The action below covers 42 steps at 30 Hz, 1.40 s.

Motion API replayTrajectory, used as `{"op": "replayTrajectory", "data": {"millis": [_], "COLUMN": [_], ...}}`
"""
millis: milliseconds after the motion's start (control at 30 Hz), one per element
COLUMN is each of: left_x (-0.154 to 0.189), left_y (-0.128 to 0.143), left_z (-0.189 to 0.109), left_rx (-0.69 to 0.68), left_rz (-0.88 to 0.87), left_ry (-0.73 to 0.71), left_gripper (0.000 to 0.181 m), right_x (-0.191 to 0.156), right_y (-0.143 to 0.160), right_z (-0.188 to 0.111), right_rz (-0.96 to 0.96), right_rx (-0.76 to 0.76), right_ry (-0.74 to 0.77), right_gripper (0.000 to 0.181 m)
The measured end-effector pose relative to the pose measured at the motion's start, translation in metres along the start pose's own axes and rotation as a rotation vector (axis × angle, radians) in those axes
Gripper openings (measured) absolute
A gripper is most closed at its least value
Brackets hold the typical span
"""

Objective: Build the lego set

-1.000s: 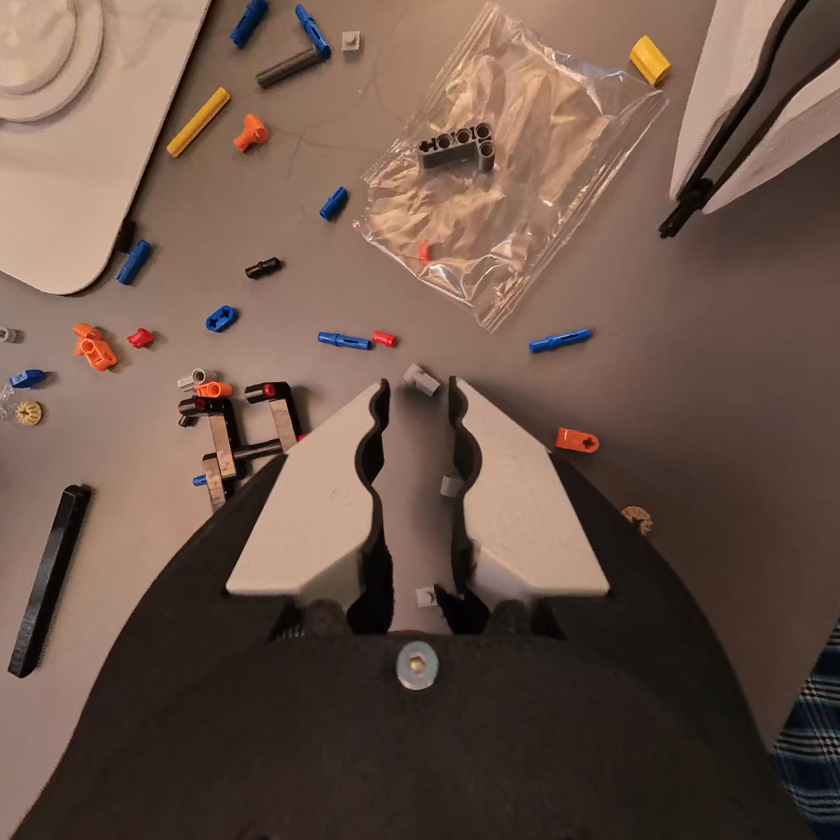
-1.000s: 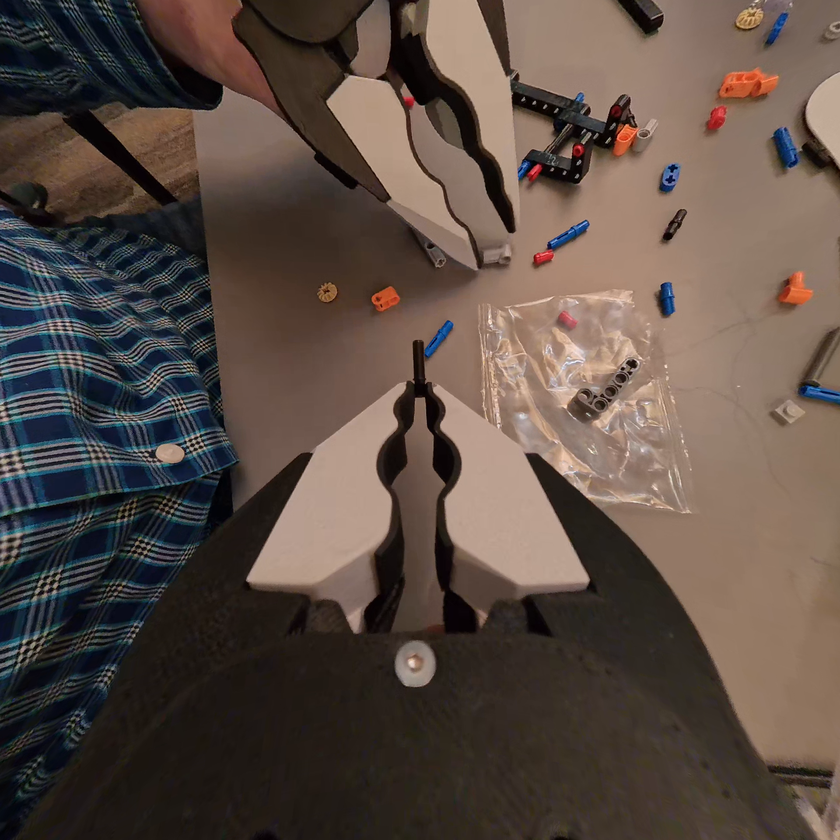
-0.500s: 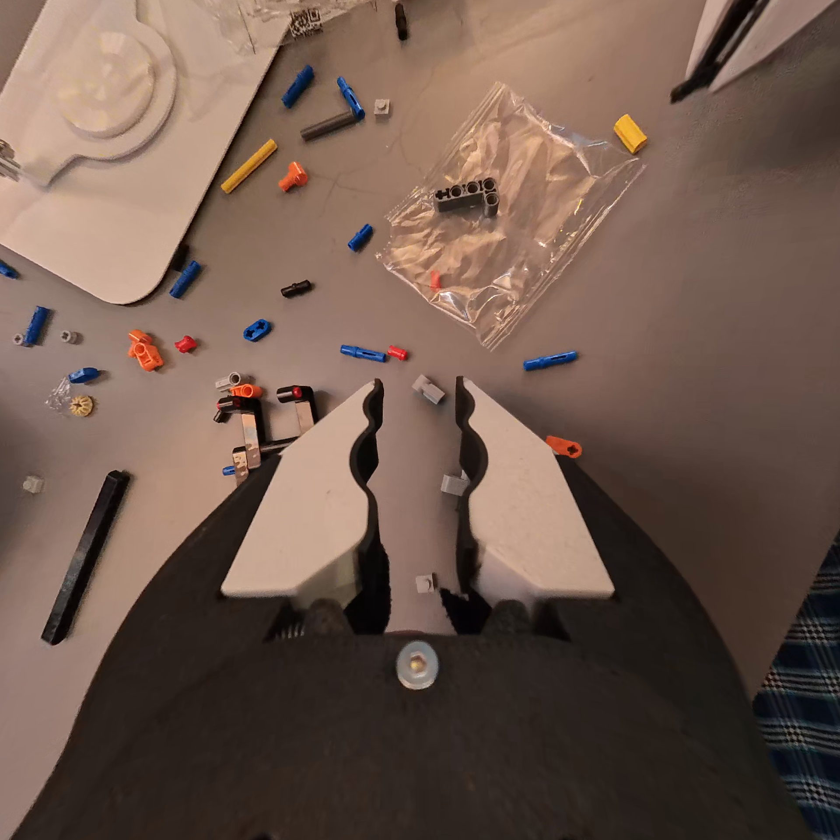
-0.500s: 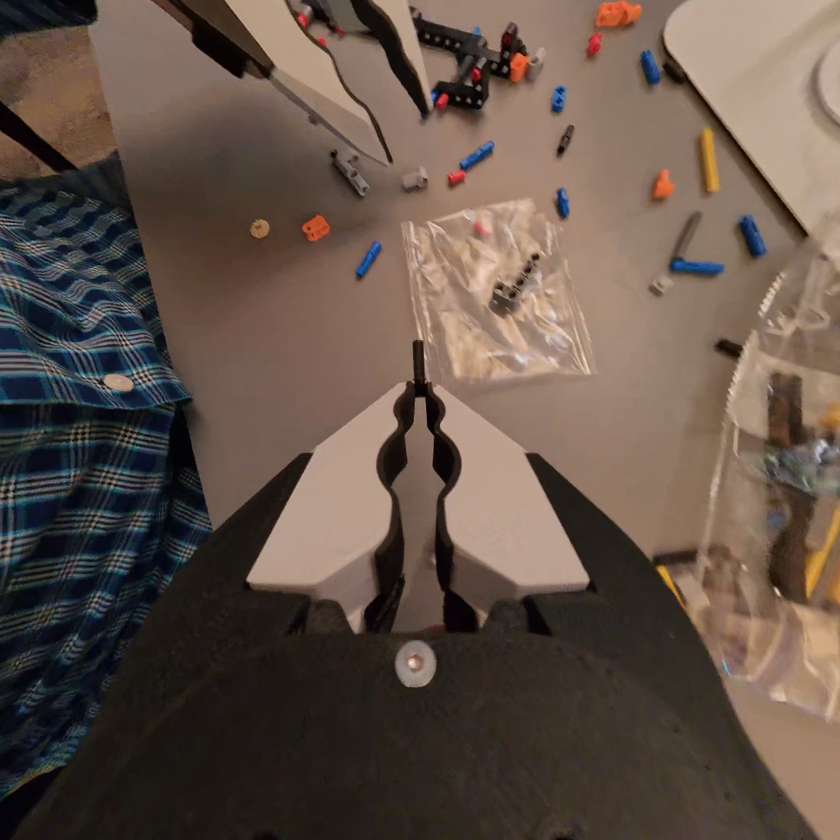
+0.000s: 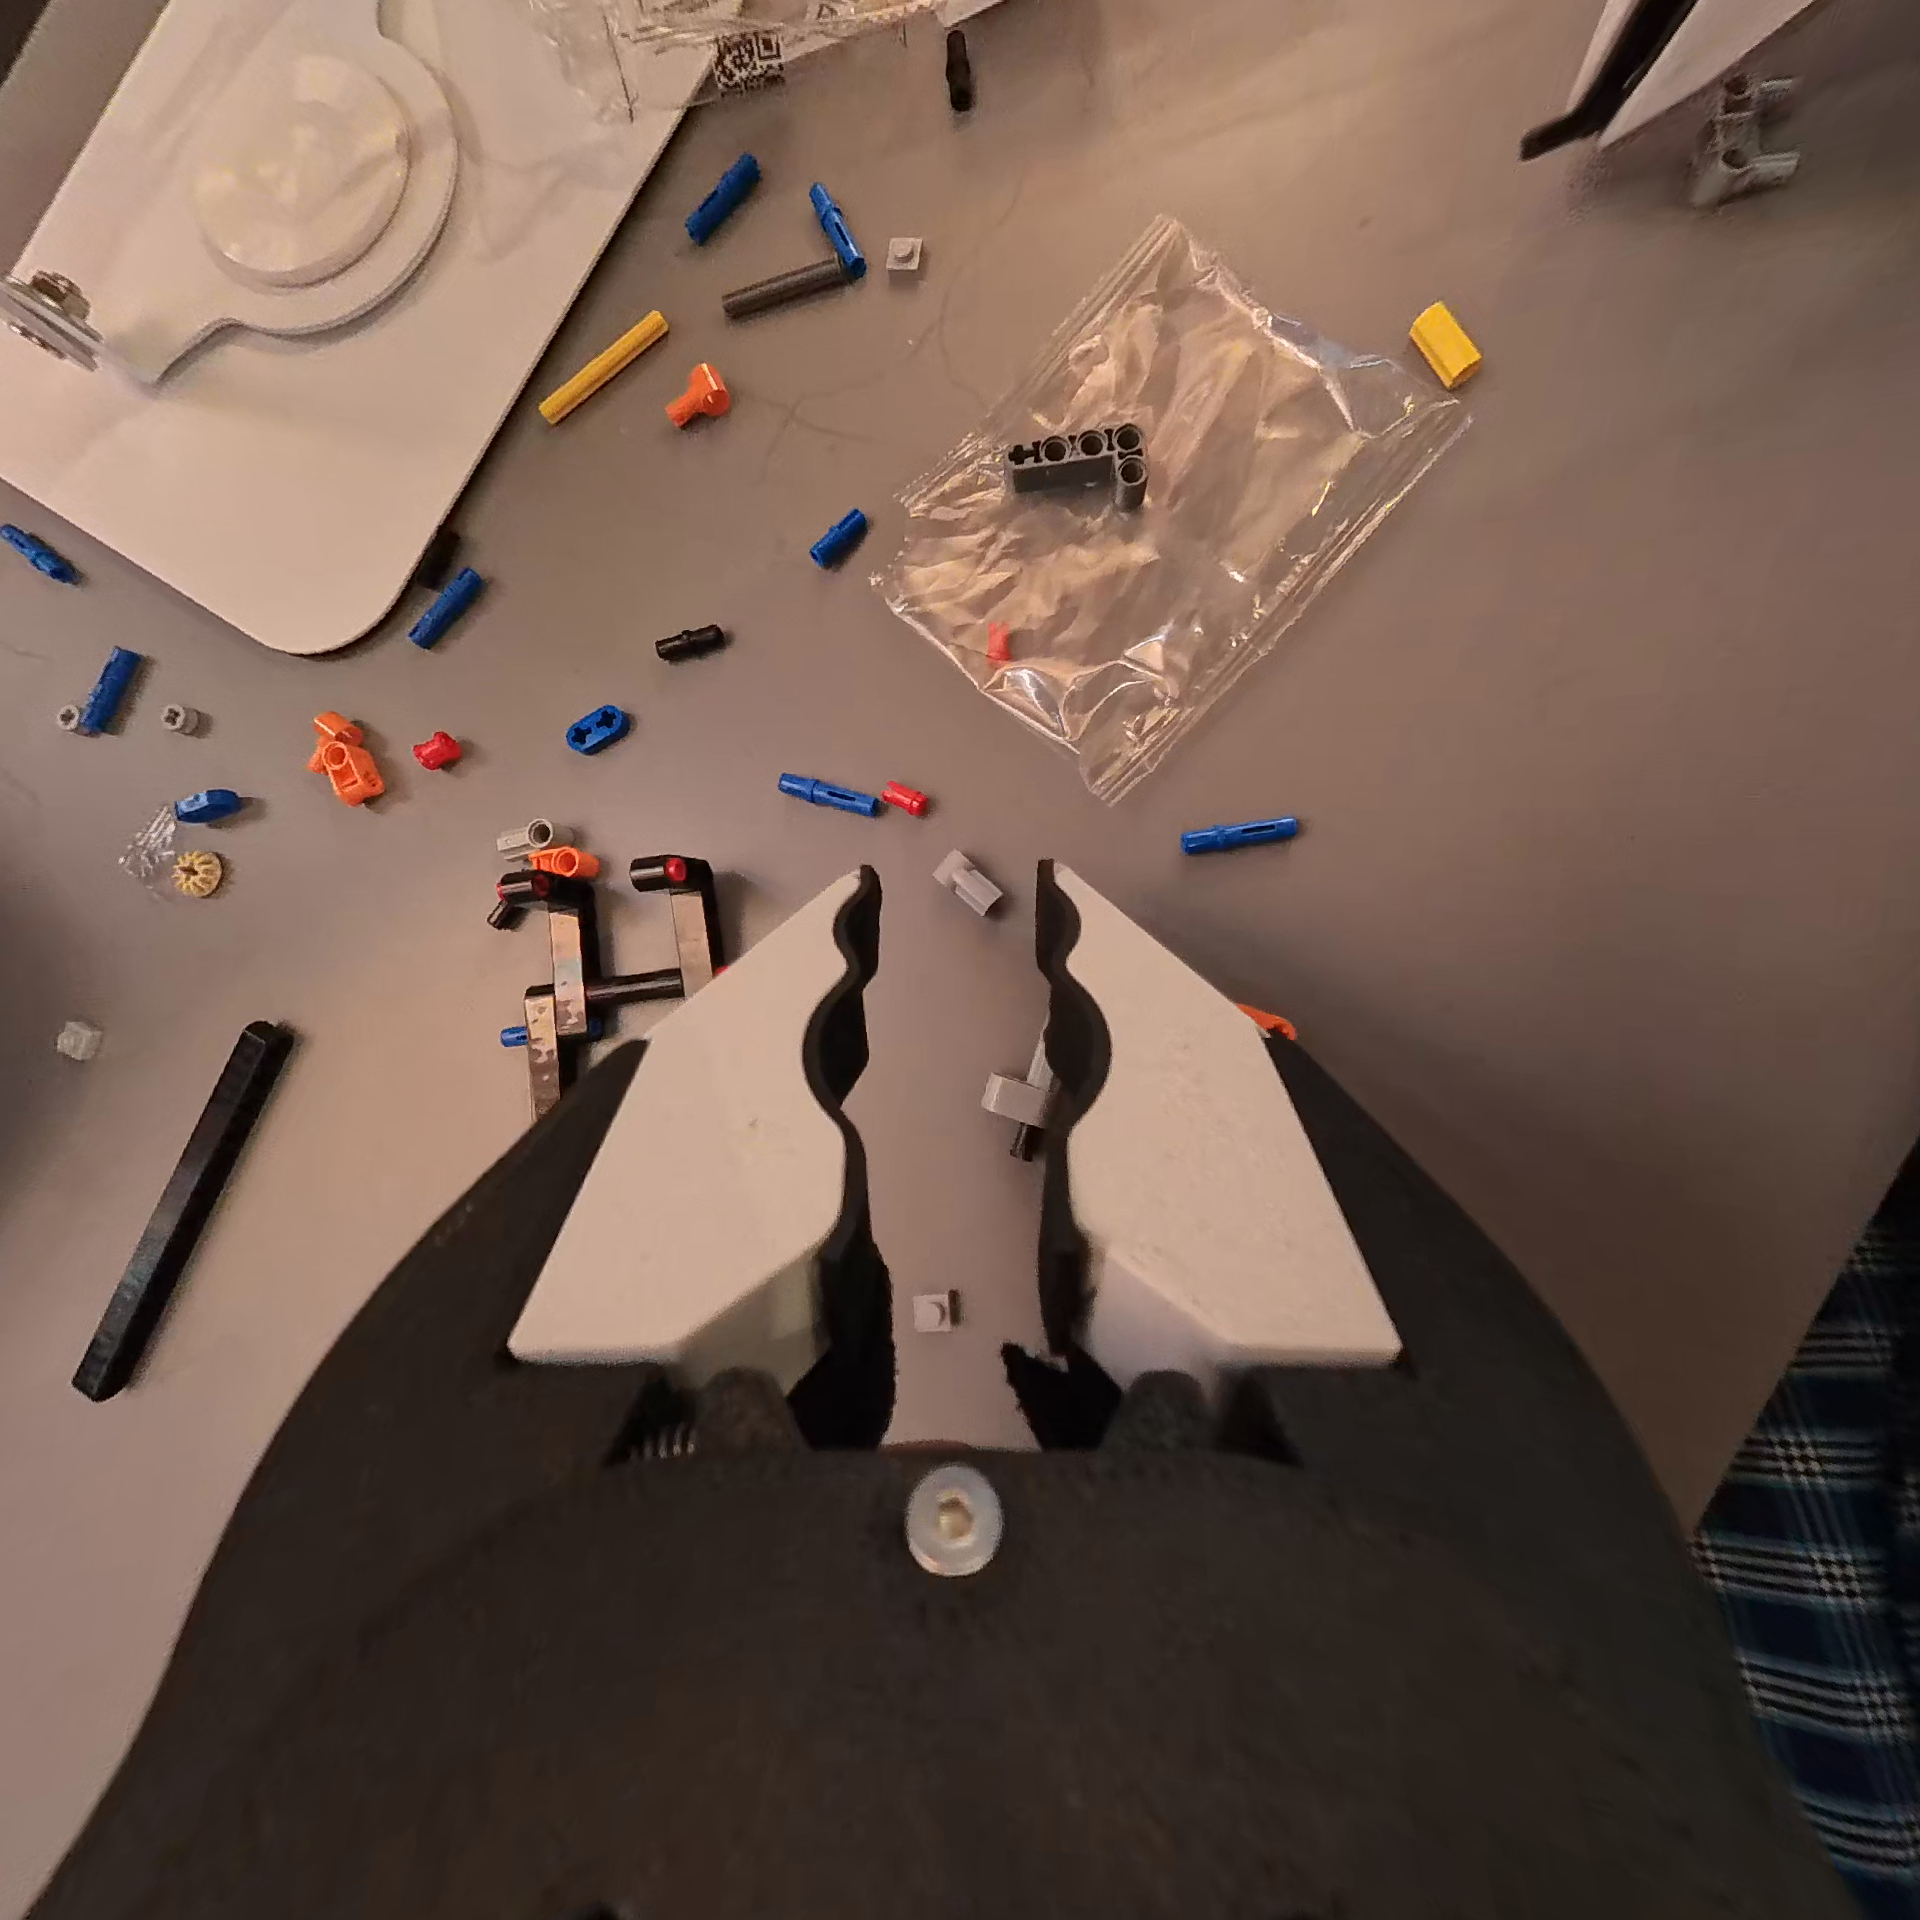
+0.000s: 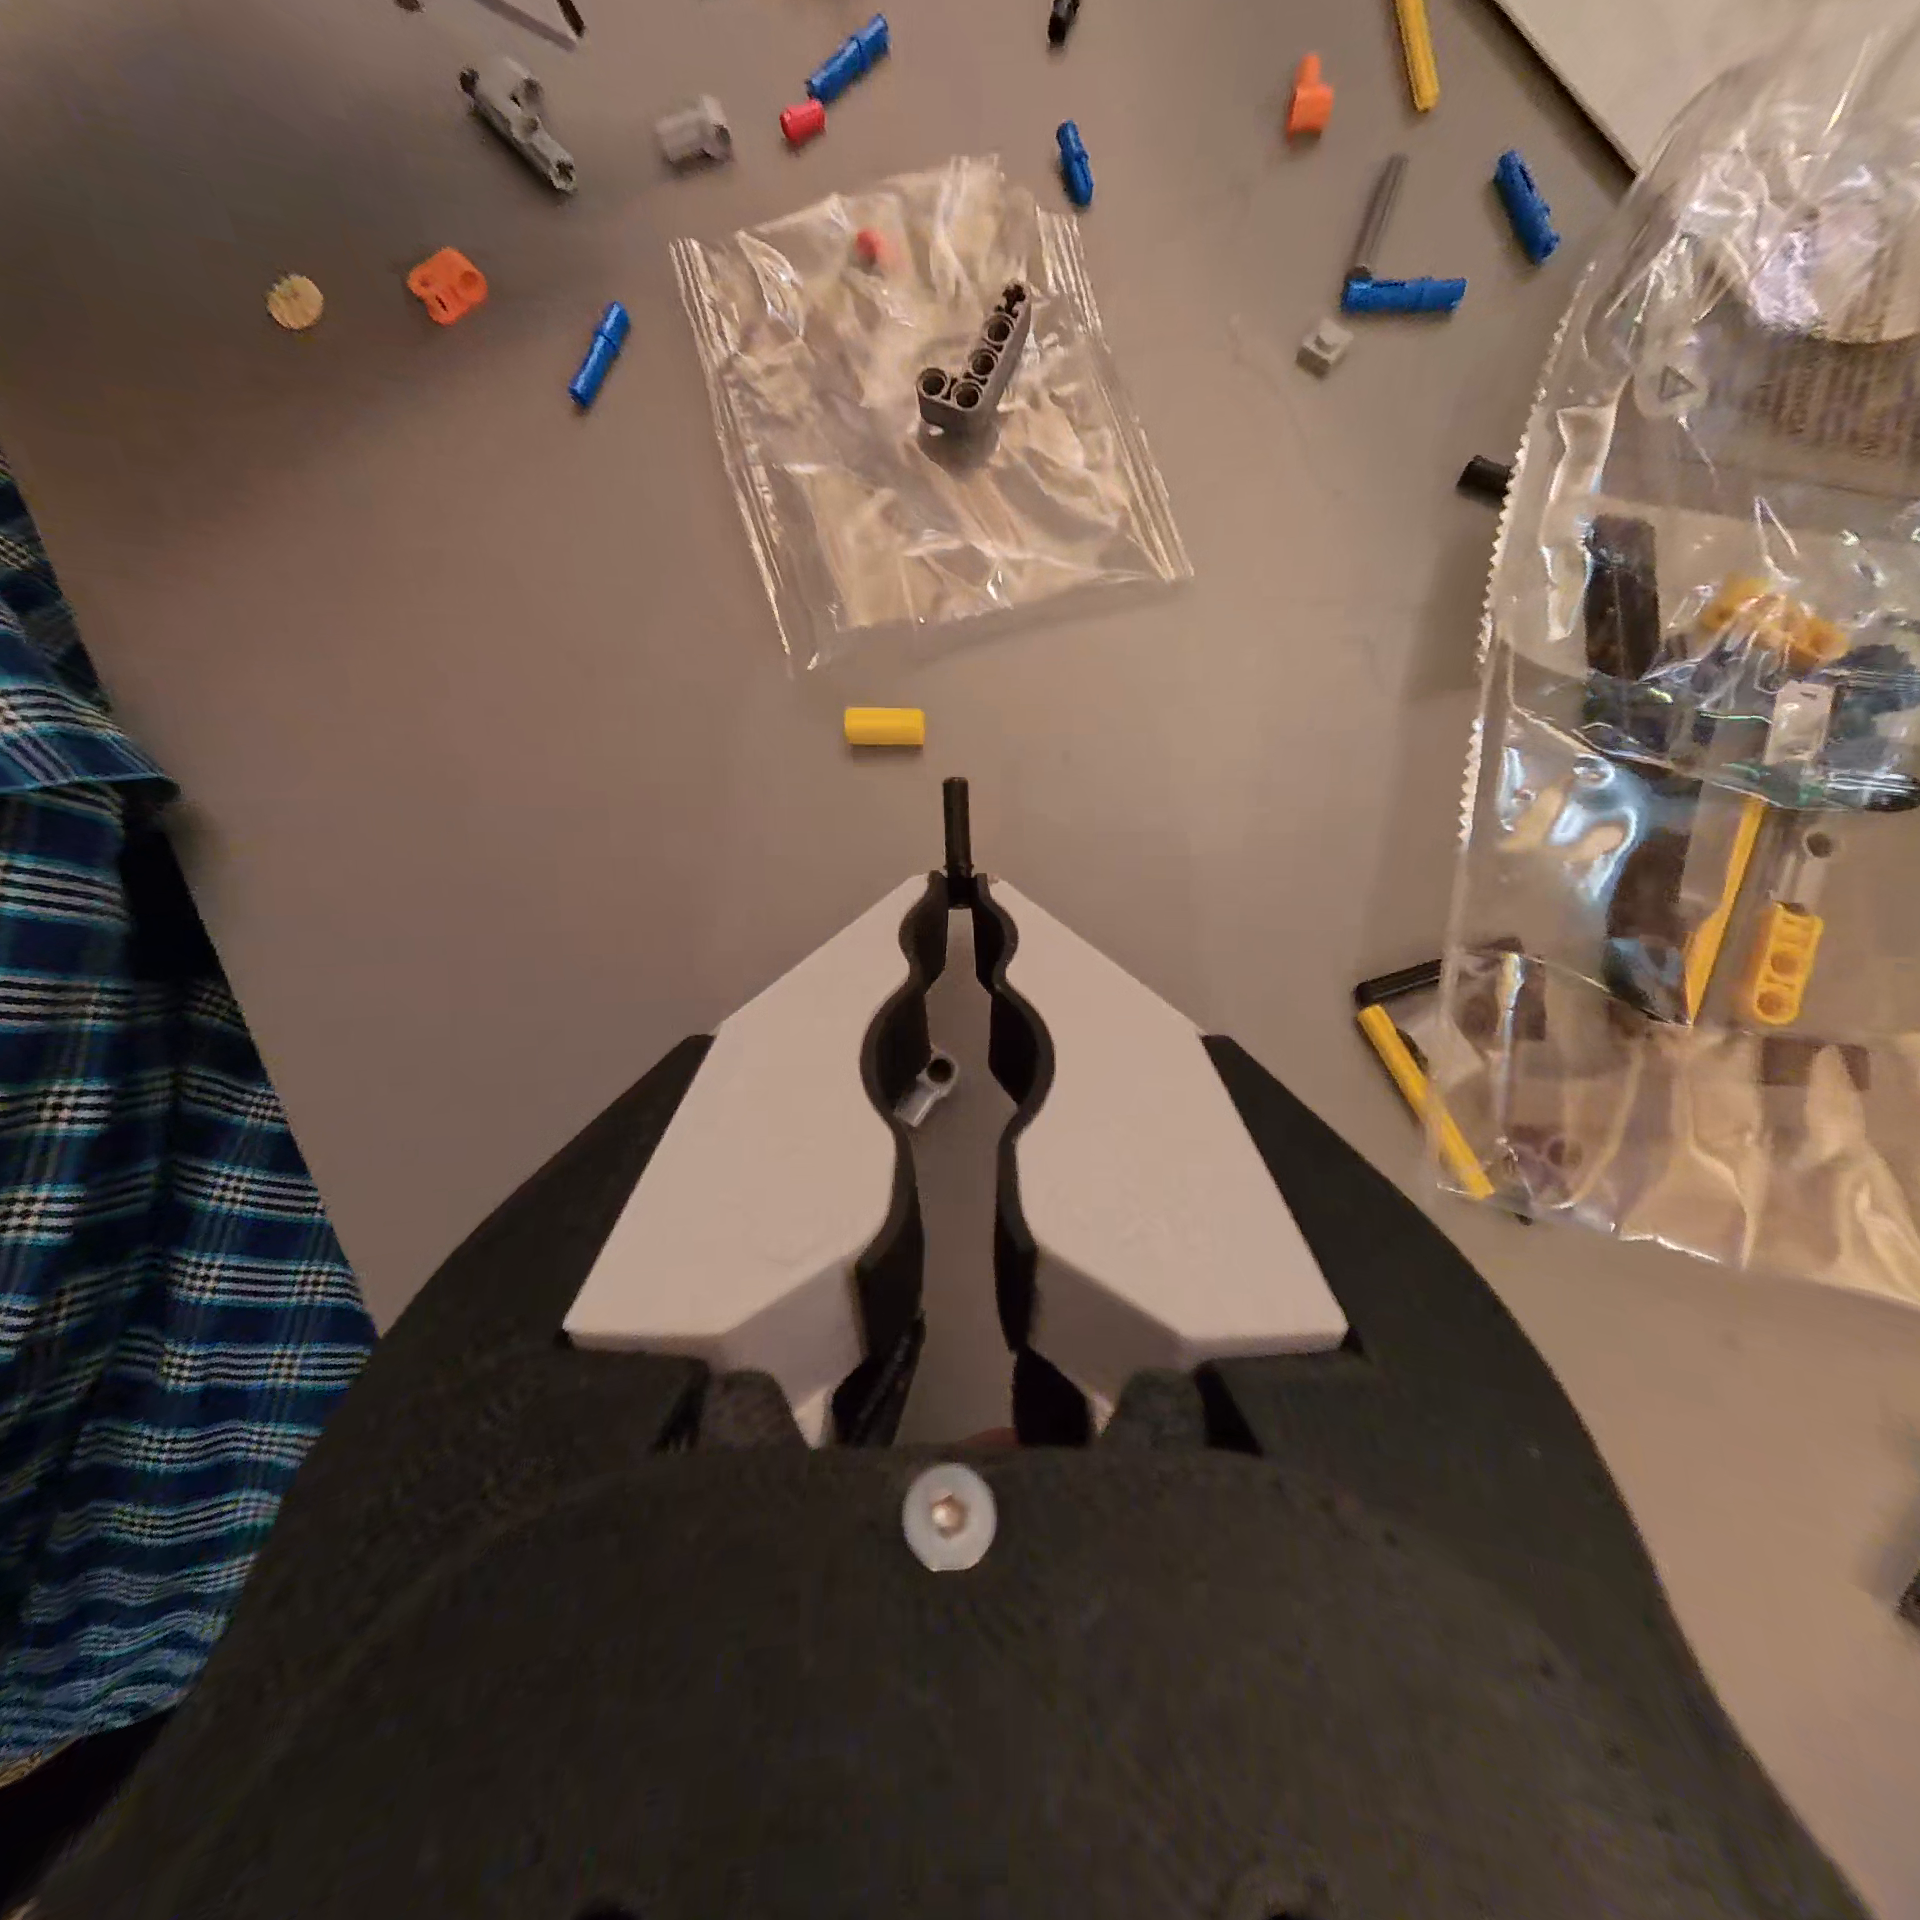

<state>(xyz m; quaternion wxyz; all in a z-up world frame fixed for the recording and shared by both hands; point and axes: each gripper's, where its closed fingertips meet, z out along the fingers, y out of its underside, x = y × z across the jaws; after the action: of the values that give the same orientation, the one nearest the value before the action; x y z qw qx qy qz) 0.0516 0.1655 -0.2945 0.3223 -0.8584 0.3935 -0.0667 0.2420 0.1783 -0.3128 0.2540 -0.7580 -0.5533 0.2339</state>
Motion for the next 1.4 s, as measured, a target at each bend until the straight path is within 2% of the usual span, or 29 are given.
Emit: {"op": "replayTrajectory", "data": {"millis": [300, 600, 767, 1100, 1400], "left_x": [-0.003, -0.014, -0.017, 0.001, 0.033], "left_y": [0.001, 0.004, 0.0, -0.052, -0.142], "left_z": [-0.006, -0.022, -0.029, -0.011, 0.031], "left_rx": [0.012, 0.053, 0.079, 0.134, 0.175], "left_rz": [-0.021, -0.071, -0.077, 0.015, 0.212], "left_ry": [-0.031, -0.083, -0.104, -0.041, 0.042], "left_gripper": [0.028, 0.028, 0.029, 0.028, 0.028], "right_x": [0.002, 0.003, 0.005, 0.017, 0.051], "right_y": [0.0, -0.006, -0.012, -0.019, 0.003], "right_z": [0.016, 0.015, 0.007, -0.014, -0.049], "right_rz": [-0.084, -0.083, -0.086, -0.036, 0.093], "right_rx": [-0.039, -0.009, 0.032, 0.122, 0.182], "right_ry": [0.049, 0.058, 0.073, 0.117, 0.246], "right_gripper": [0.003, 0.014, 0.004, 0.003, 0.01]}}
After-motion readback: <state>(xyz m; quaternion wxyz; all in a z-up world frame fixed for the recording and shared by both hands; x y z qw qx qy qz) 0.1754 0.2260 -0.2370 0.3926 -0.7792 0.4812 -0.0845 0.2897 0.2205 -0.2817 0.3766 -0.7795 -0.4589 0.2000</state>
